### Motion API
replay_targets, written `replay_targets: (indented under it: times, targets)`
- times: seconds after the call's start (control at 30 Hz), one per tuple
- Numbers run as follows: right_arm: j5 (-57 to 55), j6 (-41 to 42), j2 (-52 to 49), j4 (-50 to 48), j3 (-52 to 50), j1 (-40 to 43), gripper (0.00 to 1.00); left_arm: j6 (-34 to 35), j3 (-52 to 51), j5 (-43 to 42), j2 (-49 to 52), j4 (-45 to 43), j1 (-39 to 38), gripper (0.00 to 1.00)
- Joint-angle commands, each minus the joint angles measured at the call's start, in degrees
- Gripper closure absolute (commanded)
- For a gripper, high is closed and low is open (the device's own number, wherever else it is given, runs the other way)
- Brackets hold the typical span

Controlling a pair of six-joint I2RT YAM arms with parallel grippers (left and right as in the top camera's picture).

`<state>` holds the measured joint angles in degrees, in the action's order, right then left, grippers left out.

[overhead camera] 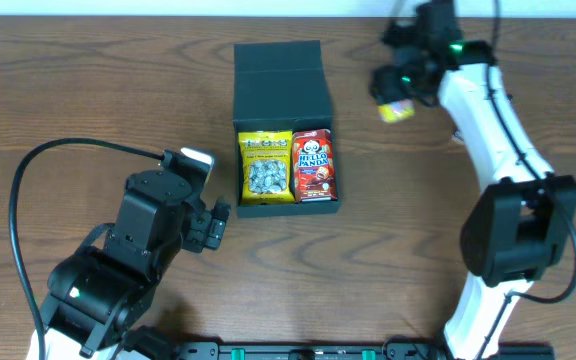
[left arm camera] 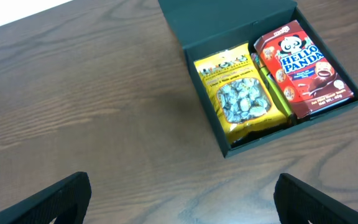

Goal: Pack container
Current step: 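Carry the Mentos bottle into the box's back-left corner and release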

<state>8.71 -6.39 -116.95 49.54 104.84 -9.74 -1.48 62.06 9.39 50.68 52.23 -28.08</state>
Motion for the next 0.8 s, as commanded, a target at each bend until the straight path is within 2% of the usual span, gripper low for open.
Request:
replay_targets:
  times: [0.0, 0.2, 0.5, 0.77]
  targets:
    - [4.5, -1.7, 0.6, -0.7, 2.7, -4.4, 0.99, 0.4, 0.4, 0.0, -0.1, 0.1, 0.0, 0.05]
    - [20.4, -15.9, 0.6, -1.5, 2.6, -10.3, 0.99, 0.4, 0.4, 0.0, -0.1, 0.1, 0.0, 0.05]
    - [19.5, -45.3, 0.5, 0.6, 0.6, -20.1, 0.99, 0.4, 0.4, 0.0, -0.1, 0.1, 0.0, 0.05]
    - [15.2, -46.6, -2.8, -0.3, 0.4, -24.1, 0.99, 0.4, 0.4, 0.0, -0.1, 0.1, 0.0, 0.05]
